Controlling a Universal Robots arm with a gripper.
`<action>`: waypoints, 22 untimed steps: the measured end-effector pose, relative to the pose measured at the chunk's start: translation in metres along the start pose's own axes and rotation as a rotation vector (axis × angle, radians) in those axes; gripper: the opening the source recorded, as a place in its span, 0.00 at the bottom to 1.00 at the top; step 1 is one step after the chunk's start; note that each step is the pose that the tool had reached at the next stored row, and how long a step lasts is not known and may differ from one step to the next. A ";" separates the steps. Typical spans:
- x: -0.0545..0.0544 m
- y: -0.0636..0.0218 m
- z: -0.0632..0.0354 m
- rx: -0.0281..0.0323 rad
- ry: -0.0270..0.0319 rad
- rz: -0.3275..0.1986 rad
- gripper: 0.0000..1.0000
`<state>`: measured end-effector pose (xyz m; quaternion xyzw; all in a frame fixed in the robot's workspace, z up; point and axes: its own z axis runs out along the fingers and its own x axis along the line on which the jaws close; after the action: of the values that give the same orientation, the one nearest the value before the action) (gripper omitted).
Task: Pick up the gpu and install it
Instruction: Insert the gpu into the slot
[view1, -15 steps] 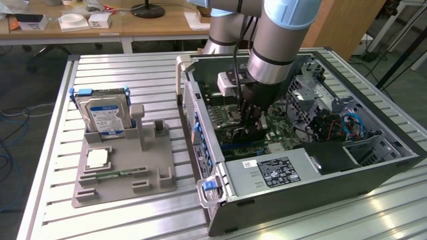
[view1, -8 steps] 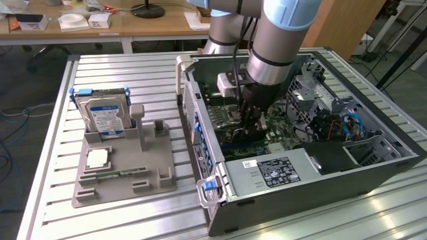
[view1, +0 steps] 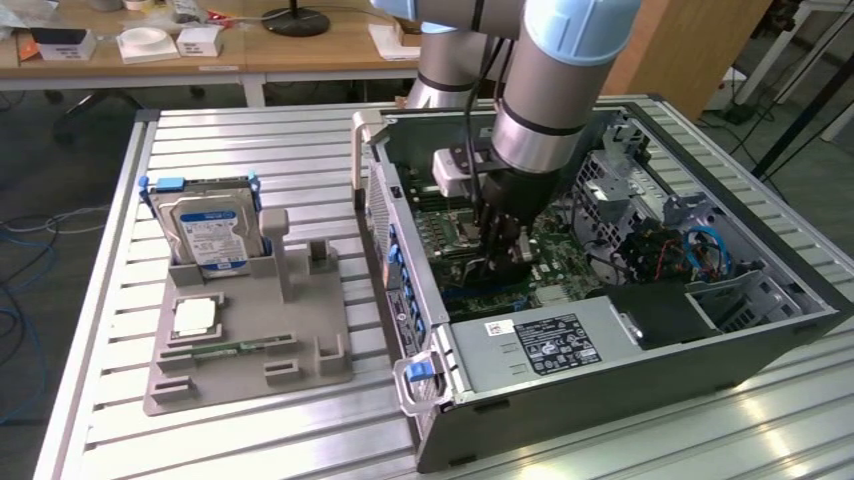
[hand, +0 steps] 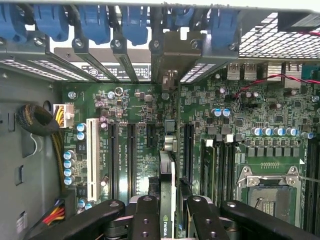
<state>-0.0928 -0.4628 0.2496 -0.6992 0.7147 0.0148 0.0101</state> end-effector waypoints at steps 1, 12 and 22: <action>0.000 0.0001 0.0005 0.0001 0.0000 0.000 0.26; 0.000 0.0005 0.0035 0.0005 -0.0003 0.000 0.26; 0.000 0.0007 0.0054 0.0003 -0.0001 0.000 0.26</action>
<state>-0.0935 -0.4628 0.2442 -0.6992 0.7147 0.0147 0.0103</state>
